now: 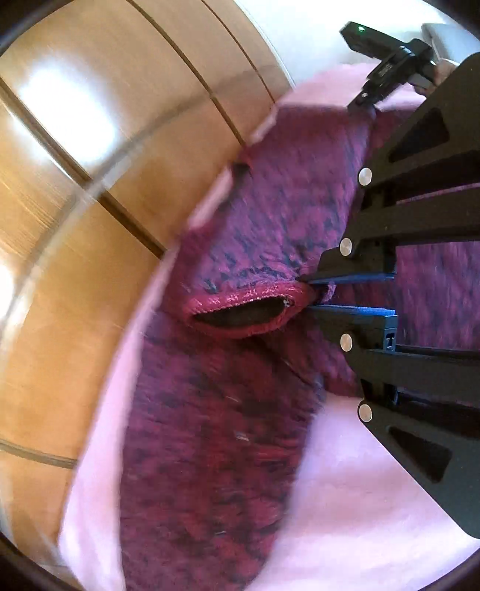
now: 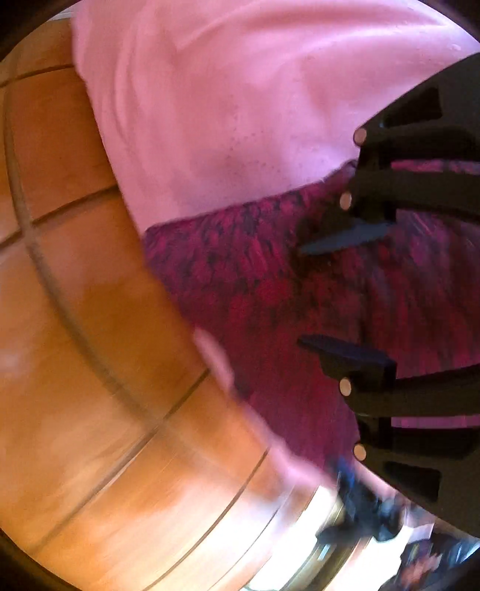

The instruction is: Fold small clothes

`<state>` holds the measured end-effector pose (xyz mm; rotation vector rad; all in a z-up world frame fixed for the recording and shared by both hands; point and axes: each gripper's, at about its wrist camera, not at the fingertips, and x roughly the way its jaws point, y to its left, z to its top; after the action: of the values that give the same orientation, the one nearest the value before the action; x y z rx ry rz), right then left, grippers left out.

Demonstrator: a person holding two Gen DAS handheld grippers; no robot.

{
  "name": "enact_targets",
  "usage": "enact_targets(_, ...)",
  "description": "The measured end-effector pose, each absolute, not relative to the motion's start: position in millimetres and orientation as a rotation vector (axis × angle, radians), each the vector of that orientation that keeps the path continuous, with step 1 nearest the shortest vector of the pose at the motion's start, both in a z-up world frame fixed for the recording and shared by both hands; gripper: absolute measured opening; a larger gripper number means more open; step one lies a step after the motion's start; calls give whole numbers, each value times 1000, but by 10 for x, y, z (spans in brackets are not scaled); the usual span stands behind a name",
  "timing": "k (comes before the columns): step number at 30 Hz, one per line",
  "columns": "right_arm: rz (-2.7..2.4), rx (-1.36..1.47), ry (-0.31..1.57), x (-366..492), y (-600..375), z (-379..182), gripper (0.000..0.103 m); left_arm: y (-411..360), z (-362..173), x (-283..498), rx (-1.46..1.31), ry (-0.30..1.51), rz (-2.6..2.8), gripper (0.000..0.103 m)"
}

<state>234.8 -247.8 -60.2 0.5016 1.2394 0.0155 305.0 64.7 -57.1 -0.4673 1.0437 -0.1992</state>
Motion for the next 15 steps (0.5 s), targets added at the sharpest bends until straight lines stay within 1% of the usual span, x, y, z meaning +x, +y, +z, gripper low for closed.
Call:
enact_targets(2, 9, 547, 1216, 2314, -2533, -646, 27, 607, -596, 3049, -437, 1033, -196, 10)
enact_targets(5, 15, 548, 1227, 2338, -2600, -492, 28, 639, -405, 2968, -480, 978, -215, 10)
enact_targets(7, 21, 537, 1188, 2385, -2594, -353, 40, 674, -226, 2937, -485, 910, -214, 13)
enact_targets(8, 24, 528, 1161, 2411, -2586, -271, 50, 687, -149, 2919, -482, 879, -211, 13)
enact_targets(9, 38, 523, 1144, 2472, -2561, -203, 52, 666, -50, 2916, -477, 841, -215, 13)
enact_targets(12, 55, 467, 1140, 2713, -2412, -172, 54, 599, 58, 2975, -428, 813, -184, 13)
enact_targets(15, 34, 427, 1186, 2941, -2320, -370, 55, 589, -7, 3048, -426, 841, -118, 13)
